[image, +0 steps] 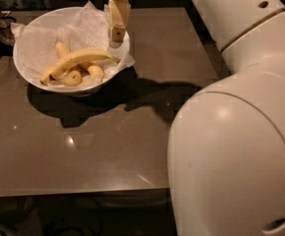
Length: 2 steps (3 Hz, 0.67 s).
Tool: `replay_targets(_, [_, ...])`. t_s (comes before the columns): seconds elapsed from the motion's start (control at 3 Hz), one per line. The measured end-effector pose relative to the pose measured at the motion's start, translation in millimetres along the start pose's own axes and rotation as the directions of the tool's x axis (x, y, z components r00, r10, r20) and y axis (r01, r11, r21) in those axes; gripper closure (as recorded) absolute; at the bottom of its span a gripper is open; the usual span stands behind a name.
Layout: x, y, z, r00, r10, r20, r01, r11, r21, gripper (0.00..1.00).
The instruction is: Pick banana from white bowl
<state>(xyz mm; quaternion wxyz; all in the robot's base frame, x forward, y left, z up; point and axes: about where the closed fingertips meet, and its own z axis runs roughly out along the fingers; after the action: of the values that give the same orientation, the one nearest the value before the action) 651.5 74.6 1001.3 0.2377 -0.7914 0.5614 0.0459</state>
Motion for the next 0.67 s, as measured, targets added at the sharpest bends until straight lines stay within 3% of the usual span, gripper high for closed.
replay_targets(0.67, [-35.4, -26.0, 37.5, 0.997, -0.083, 0.001, 0.083, 0.9956, -0.042, 0.05])
